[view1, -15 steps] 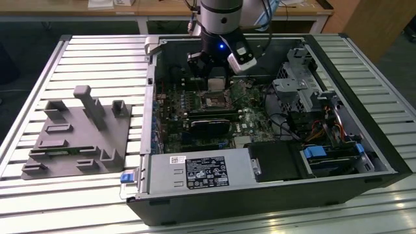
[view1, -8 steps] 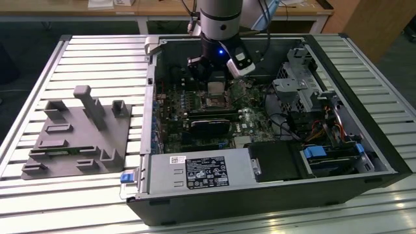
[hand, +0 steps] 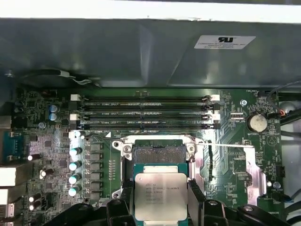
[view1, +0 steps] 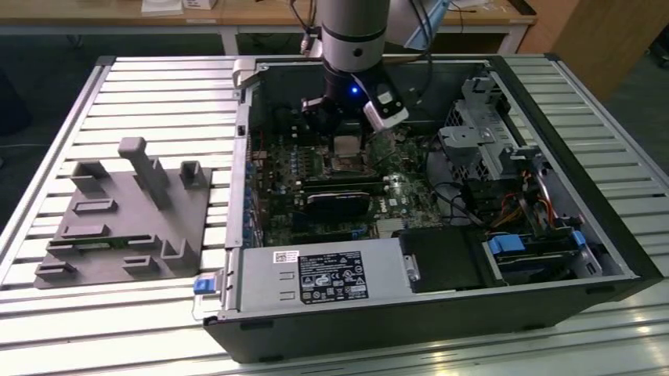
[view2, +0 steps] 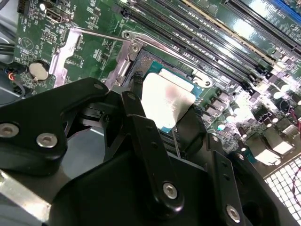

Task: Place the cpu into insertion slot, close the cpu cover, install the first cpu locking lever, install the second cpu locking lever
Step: 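Place the cpu into insertion slot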

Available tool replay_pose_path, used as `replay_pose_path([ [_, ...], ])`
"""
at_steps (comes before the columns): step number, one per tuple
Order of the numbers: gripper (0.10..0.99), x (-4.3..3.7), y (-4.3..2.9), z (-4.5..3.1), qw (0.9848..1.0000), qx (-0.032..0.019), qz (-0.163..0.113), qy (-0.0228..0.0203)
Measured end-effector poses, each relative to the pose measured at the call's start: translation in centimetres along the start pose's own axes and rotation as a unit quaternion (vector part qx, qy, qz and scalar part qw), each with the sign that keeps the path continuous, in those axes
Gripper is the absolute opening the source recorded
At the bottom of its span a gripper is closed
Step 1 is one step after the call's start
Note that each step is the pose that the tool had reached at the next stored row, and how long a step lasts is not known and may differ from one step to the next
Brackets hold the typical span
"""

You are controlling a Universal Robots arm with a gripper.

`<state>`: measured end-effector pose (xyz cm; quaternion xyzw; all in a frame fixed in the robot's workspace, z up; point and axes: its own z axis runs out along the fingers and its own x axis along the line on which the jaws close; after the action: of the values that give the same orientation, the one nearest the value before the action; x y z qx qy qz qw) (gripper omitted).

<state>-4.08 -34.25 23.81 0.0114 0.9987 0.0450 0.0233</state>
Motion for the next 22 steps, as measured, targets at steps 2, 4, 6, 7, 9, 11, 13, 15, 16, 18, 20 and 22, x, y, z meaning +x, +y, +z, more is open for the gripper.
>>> replay_pose_path([
  [2, 0.537, 0.00, 0.00, 0.10, 1.0000, 0.0003, 0.001, -0.0002],
  [4, 0.537, 0.01, -0.01, 0.23, 0.9999, 0.0011, 0.014, -0.0014],
  [6, 0.537, 0.02, -0.02, 0.36, 0.9995, 0.0020, 0.032, -0.0030],
  [7, 0.537, 0.02, -0.03, 0.43, 0.9992, 0.0023, 0.041, -0.0038],
  [9, 0.537, 0.02, -0.04, 0.54, 0.9983, 0.0032, 0.059, -0.0054],
  [11, 0.537, 0.03, -0.05, 0.64, 0.9970, 0.0040, 0.078, -0.0070],
  [13, 0.537, 0.03, -0.06, 0.73, 0.9954, 0.0049, 0.095, -0.0087],
  [15, 0.537, 0.03, -0.06, 0.80, 0.9935, 0.0057, 0.113, -0.0103],
  [16, 0.537, 0.04, -0.07, 0.83, 0.9925, 0.0062, 0.122, -0.0111],
  [18, 0.537, 0.04, -0.07, 0.90, 0.9900, 0.0070, 0.141, -0.0127],
  [20, 0.537, 0.04, -0.08, 0.95, 0.9873, 0.0078, 0.158, -0.0143],
  [22, 0.537, 0.04, -0.08, 1.00, 0.9842, 0.0086, 0.176, -0.0160],
])
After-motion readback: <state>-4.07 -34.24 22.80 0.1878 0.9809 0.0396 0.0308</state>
